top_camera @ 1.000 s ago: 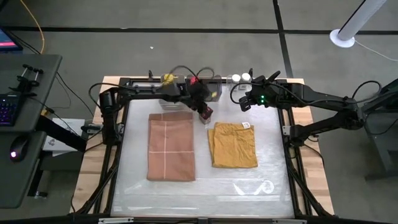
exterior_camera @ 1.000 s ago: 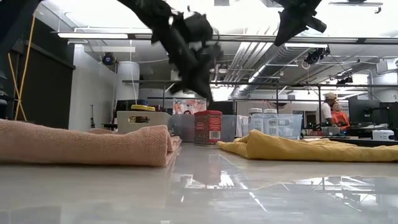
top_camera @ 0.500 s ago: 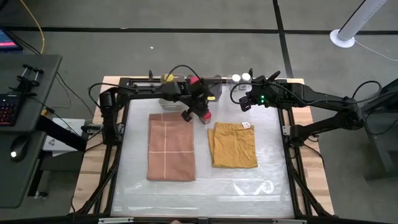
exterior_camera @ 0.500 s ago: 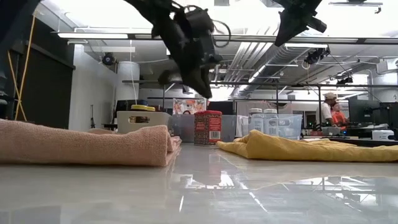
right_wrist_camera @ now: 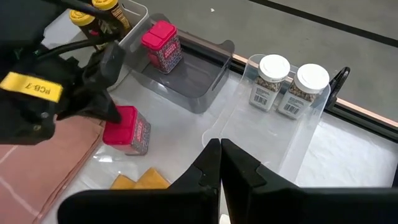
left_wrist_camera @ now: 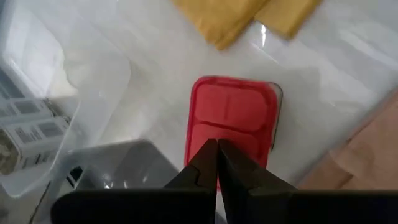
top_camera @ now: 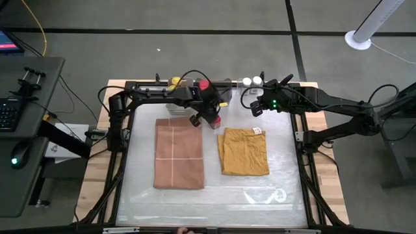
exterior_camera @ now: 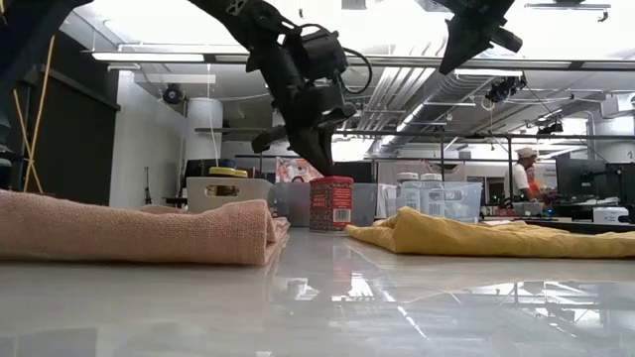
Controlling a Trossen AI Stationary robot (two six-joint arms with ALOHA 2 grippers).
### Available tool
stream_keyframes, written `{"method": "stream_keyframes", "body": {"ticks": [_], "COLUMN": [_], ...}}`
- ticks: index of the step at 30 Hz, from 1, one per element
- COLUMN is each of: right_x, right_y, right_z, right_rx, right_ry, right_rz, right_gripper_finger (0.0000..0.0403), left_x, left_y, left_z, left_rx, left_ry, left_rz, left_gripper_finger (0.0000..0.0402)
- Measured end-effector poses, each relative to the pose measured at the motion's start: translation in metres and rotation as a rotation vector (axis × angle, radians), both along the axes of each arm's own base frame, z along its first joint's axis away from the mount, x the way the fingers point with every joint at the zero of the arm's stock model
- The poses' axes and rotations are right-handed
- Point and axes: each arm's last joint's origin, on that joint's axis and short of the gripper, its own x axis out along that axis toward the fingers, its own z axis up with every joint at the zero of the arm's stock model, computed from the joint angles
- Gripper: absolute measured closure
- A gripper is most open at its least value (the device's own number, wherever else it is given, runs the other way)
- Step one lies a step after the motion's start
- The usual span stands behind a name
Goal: Sort spices by type
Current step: Put the red seasoning can into the black transparent bin
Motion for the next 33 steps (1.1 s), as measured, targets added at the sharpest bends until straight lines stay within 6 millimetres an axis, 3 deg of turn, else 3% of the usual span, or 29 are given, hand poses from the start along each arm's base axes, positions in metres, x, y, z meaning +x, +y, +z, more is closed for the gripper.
{"method": "stream_keyframes", "body": {"ticks": [5,8,16,20,23,27,30,33], "right_x": [0.0,0.0,-0.001,-0.001,-0.001,-0.001,-0.001,-0.001], "right_y": [0.0,0.0,0.0,0.0,0.0,0.0,0.0,0.001], "right_z": [0.0,0.0,-0.001,-0.001,-0.001,-0.001,-0.001,-0.001], "right_rx": [0.001,0.001,0.003,0.001,0.002,-0.002,-0.006,0.012], "right_ry": [0.002,0.005,0.012,0.016,0.019,0.019,0.017,0.025], "right_rz": [0.0,0.0,0.0,0.003,0.003,-0.002,-0.006,0.038], "right_gripper_finger": [0.0403,0.0403,0.0403,0.0403,0.0403,0.0403,0.0403,0.0403], "left_x": [-0.001,-0.002,0.001,0.005,0.012,0.021,0.019,0.013], "left_y": [0.004,0.003,-0.005,-0.017,-0.033,-0.043,-0.03,-0.008], "left_z": [-0.006,-0.014,-0.019,-0.02,-0.02,-0.01,0.01,0.042], "left_rx": [-0.031,-0.121,-0.478,-0.699,-0.823,-0.845,-0.765,-0.647], "left_ry": [0.031,0.06,-0.004,-0.001,0.013,-0.054,-0.15,-0.302], "left_rz": [0.054,0.174,0.86,1.105,1.154,1.117,1.124,1.048], "left_gripper_finger": [0.0401,0.0401,0.0402,0.0402,0.0401,0.0401,0.0401,0.0401]}}
